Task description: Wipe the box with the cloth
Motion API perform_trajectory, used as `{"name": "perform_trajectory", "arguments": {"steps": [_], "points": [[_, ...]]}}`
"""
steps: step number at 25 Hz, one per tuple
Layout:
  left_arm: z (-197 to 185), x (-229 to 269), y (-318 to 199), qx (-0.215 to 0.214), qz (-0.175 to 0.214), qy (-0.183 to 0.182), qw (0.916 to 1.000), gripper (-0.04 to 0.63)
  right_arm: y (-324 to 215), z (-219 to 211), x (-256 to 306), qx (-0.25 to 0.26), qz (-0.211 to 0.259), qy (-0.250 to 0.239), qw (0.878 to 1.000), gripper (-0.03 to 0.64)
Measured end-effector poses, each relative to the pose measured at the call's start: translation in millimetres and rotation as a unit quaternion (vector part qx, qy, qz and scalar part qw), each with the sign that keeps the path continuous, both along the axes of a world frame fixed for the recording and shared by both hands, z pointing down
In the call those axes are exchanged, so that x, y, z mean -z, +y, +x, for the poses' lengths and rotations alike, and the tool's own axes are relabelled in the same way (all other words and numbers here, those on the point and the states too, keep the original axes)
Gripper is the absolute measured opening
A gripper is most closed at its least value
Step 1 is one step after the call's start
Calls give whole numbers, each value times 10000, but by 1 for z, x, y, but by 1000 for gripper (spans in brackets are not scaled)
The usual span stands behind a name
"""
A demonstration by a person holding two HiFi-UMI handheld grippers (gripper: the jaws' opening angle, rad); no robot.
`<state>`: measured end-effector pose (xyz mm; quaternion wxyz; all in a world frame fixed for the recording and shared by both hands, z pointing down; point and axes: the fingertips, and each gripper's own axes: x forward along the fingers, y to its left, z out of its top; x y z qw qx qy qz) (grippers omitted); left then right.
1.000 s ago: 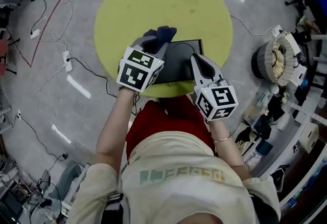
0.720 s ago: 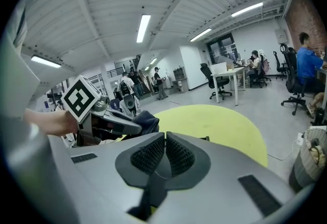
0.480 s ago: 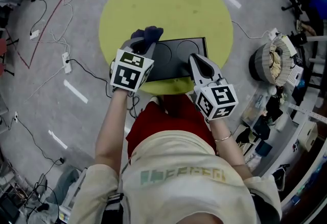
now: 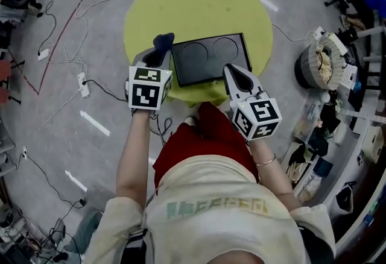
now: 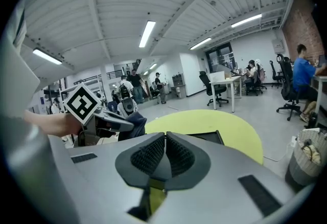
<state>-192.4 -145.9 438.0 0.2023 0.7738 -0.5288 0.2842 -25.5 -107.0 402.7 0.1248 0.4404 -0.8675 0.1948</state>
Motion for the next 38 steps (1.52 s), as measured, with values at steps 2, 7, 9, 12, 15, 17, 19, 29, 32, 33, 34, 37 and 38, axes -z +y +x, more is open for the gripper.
{"name": "perform_trajectory", "arguments": {"steps": [2, 7, 9, 12, 15, 17, 19, 29, 32, 33, 34, 37, 38], "points": [[-4, 11, 9, 22, 163, 49, 9999, 64, 11, 5, 3, -160, 44, 20, 9999, 38], [32, 43, 13, -361, 486, 250, 9978, 64, 26, 37, 4, -556, 73, 39, 9984, 38], [57, 52, 10, -593, 507, 423, 9961, 64, 25, 51, 3, -678, 59, 20, 9977, 38], [100, 58, -2, -890, 451, 689, 9926, 64, 12, 72, 4, -809, 73, -24, 9967, 38], [143, 55, -21, -1105, 331, 868, 9895, 64, -6, 93, 6, -882, 72, -70, 9961, 38], [172, 52, -34, -1222, 275, 958, 9875, 64, -16, 109, 4, -919, 40, -84, 9957, 38], [201, 48, -44, -1320, 216, 1051, 9854, 64, -25, 124, -1, -934, -24, -102, 9956, 38], [255, -7, -72, -1262, -456, 1030, 9856, 64, -54, 150, -21, -658, -294, -150, 9973, 38], [233, -22, -74, -1073, -505, 666, 9907, 64, -59, 143, -22, -483, -302, -149, 9983, 38], [226, -25, -74, -1008, -514, 592, 9918, 64, -60, 140, -22, -425, -303, -147, 9985, 38], [218, -26, -74, -947, -525, 539, 9927, 64, -60, 136, -22, -367, -303, -144, 9988, 38], [201, -28, -69, -788, -538, 435, 9945, 64, -60, 126, -21, -196, -288, -134, 9993, 38], [195, -28, -67, -735, -527, 398, 9951, 64, -59, 122, -21, -136, -276, -129, 9994, 38]]}}
